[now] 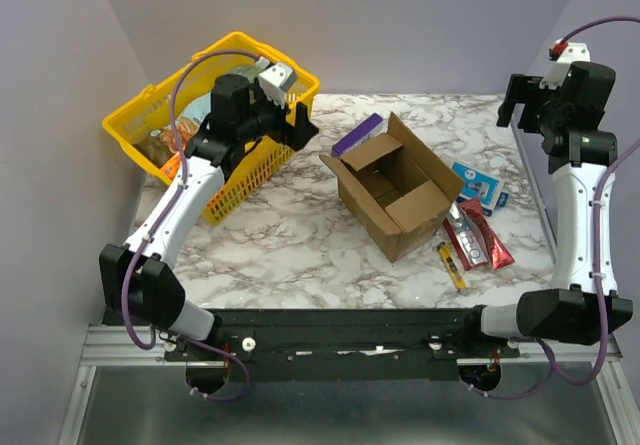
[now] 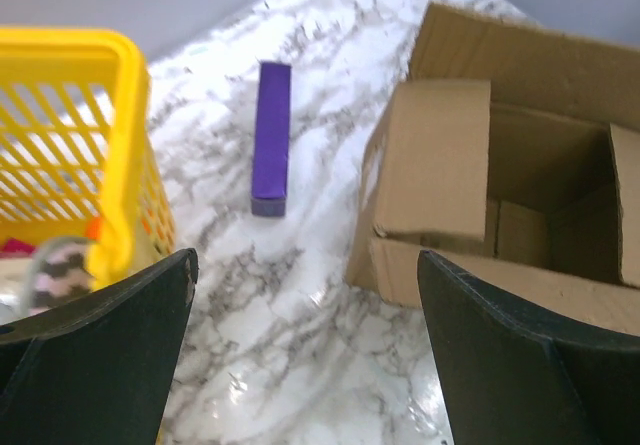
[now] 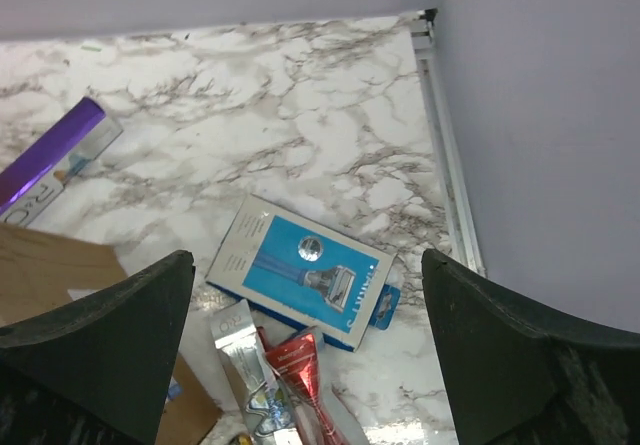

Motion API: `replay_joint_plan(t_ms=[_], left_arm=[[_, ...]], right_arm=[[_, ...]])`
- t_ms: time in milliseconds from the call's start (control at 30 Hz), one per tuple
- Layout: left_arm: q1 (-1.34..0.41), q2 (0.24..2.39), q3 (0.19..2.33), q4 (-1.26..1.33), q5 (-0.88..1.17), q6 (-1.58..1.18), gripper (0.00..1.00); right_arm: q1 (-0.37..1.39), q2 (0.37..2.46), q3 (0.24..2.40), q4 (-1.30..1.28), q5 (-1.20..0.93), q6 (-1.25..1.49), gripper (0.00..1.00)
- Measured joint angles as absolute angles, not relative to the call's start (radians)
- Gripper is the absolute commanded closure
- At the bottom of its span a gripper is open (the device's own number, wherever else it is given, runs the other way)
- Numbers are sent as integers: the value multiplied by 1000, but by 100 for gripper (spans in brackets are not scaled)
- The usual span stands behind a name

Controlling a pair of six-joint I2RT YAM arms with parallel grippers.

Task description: Unpack the express box

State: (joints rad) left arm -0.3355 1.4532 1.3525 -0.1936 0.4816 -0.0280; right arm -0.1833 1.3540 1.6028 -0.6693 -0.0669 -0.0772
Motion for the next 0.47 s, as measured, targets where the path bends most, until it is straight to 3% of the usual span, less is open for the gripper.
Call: replay_joint_plan(t_ms=[467], left_arm=[[-238, 1583, 1722, -260, 291, -58, 1]], right_arm=[[-183, 1295, 1833, -698, 33, -41, 0]])
